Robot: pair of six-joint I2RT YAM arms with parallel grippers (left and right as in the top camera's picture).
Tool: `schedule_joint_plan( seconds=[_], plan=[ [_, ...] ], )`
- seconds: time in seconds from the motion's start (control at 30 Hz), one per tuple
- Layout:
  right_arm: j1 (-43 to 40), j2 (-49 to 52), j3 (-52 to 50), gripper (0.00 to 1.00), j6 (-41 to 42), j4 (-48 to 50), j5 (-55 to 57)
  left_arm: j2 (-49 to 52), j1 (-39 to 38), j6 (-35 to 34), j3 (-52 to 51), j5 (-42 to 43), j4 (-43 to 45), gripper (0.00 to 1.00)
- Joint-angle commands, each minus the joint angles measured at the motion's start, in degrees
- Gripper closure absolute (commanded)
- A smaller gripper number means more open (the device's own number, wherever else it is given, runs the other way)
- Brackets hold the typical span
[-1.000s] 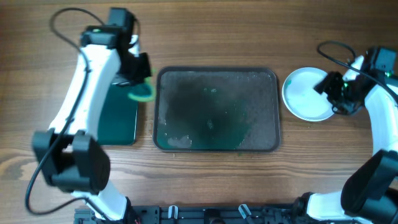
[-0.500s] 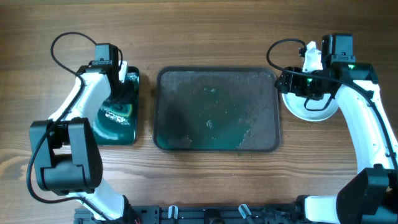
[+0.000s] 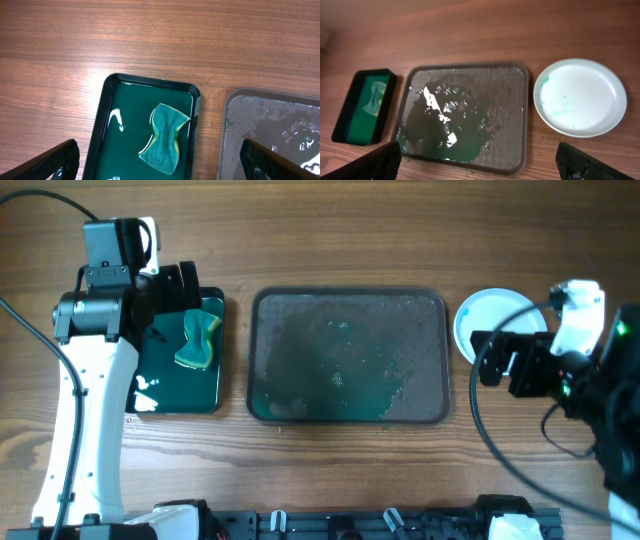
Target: Clean dirty plates on tray and stack at the side
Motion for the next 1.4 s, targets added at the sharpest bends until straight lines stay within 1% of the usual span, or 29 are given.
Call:
schedule_joint_plan(
  seconds=[0.0, 0.07, 0.13, 0.17, 0.23, 0.3, 0.33, 0.37, 0.43, 0.47, 0.5, 0.57, 0.6, 0.67, 0.73, 0.87, 1.0, 1.1, 1.37],
  plan=[
    [0.2, -2.7, 0.8, 0.0, -1.3, -0.4, -0.3, 0.3, 0.1, -1.0, 0.2, -0.7, 0.2, 0.0],
    [0.2, -2.7, 0.7, 0.0, -1.5, -0.9, 1.8, 0.3, 0.1, -1.0, 0.2, -0.7, 0.2, 0.0],
    [0.2, -2.7, 0.6, 0.0, -5.1, 0.3, 1.9, 0.3, 0.1, -1.0, 0.2, -0.7, 0.2, 0.0],
    [0.2, -2.8, 0.5, 0.0, -5.5, 1.9, 1.9, 0.3, 0.1, -1.0, 0.2, -0.7, 0.2, 0.0],
    [0.2, -3.9, -2.1, 0.0, -5.4, 8.5, 1.2, 0.3, 0.1, -1.0, 0.2, -0.7, 0.2, 0.0],
    [0.2, -7.7, -8.5, 0.01, -5.2, 17.9, 1.2, 0.3, 0.1, -1.0, 0.2, -0.7, 0.2, 0.0],
    [0.2, -11.6, -14.6, 0.0, -5.2, 25.1, 1.0, 0.3, 0.1, -1.0, 0.2, -0.7, 0.2, 0.0],
    [0.2, -14.2, -18.9, 0.0, -5.2, 30.1, 0.7, 0.3, 0.1, -1.0, 0.2, -0.7, 0.2, 0.0],
    [0.7, -22.4, -31.6, 0.0, -4.2, 47.6, 0.0, 0.3, 0.1, -1.0, 0.2, -0.7, 0.2, 0.0],
    [1.2, -27.6, -39.4, 0.0, -3.8, 58.3, 0.3, 0.3, 0.1, -1.0, 0.2, -0.7, 0.2, 0.0],
    [1.4, -32.0, -46.7, 0.0, -3.8, 66.7, 0.4, 0.3, 0.1, -1.0, 0.2, -0.7, 0.2, 0.0],
    [1.7, -38.0, -56.9, 0.0, -3.8, 73.2, 1.4, 0.3, 0.1, -1.0, 0.2, -0.7, 0.2, 0.0],
    [2.8, -40.9, -61.6, 0.0, -3.8, 74.1, 3.2, 0.3, 0.1, -1.0, 0.2, -0.7, 0.2, 0.0],
    [4.8, -44.4, -66.8, 0.0, -3.8, 74.0, 5.2, 0.3, 0.1, -1.0, 0.2, -0.7, 0.2, 0.0],
    [6.4, -48.5, -73.6, 0.0, -2.0, 77.5, 5.4, 0.3, 0.1, -1.0, 0.2, -0.7, 0.2, 0.0],
    [6.4, -52.0, -80.6, 0.0, 1.2, 81.9, 5.4, 0.3, 0.1, -1.0, 0.2, -0.7, 0.2, 0.0],
    [6.4, -54.8, -81.2, 0.0, 0.8, 75.6, 6.6, 0.3, 0.1, -1.0, 0.2, -0.7, 0.2, 0.0],
    [6.4, -54.8, -81.2, 0.0, 5.3, 70.8, 6.4, 0.3, 0.1, -1.0, 0.2, -0.7, 0.2, 0.0],
    [6.4, -54.3, -81.2, 0.01, 5.5, 70.9, 6.4, 0.3, 0.1, -1.0, 0.2, -0.7, 0.2, 0.0]
  ],
)
